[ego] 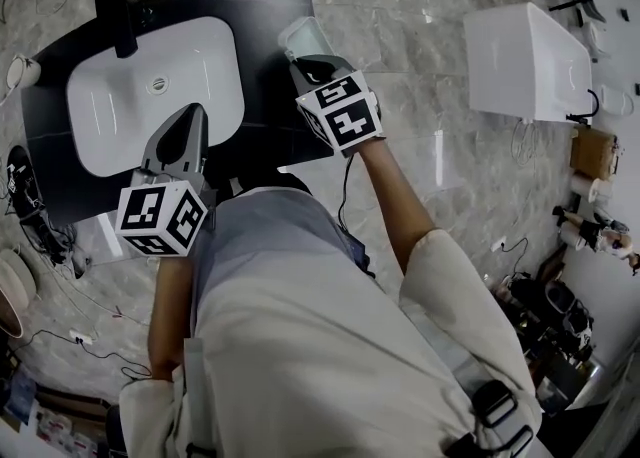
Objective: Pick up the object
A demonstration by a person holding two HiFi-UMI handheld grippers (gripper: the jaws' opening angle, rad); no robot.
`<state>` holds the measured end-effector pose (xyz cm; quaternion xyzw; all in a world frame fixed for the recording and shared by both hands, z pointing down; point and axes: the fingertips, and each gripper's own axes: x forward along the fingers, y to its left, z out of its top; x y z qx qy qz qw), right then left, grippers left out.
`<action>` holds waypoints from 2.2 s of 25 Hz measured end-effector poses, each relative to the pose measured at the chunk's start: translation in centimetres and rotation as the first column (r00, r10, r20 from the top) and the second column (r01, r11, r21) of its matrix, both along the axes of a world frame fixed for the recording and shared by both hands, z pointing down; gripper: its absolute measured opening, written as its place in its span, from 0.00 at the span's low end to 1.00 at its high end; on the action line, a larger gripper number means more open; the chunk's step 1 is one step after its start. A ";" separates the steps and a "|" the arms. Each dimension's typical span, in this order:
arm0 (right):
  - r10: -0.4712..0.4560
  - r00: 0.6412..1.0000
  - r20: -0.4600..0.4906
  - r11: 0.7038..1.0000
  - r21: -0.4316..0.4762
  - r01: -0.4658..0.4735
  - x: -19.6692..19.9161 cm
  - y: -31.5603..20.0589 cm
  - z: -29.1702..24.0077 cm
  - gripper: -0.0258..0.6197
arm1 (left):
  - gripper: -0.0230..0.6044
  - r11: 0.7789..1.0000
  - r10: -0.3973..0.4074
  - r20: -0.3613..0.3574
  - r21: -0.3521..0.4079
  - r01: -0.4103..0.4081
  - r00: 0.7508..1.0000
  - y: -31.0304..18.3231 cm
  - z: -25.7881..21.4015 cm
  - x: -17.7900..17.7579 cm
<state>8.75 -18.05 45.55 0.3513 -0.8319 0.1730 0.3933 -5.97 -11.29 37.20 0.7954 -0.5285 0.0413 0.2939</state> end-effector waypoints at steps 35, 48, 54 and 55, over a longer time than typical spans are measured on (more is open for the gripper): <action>0.160 0.956 0.244 0.971 0.133 -0.197 3.7 3.7 -7.4 0.06 | 0.04 0.998 0.025 0.041 0.049 -0.027 0.999 -0.3 -1.5 1.9; 0.155 0.949 0.276 0.960 0.183 -0.210 4.3 5.0 -8.8 0.06 | 0.04 0.999 0.017 0.034 0.046 -0.019 0.999 0.2 -0.9 2.5; 0.168 0.939 0.299 0.953 0.194 -0.233 4.8 5.7 -9.3 0.06 | 0.04 0.998 0.026 0.037 0.060 -0.028 0.999 0.7 -1.1 2.8; 0.169 0.938 0.304 0.952 0.197 -0.235 4.9 5.8 -9.4 0.06 | 0.04 0.998 0.023 0.039 0.062 -0.026 0.999 0.8 -1.1 2.7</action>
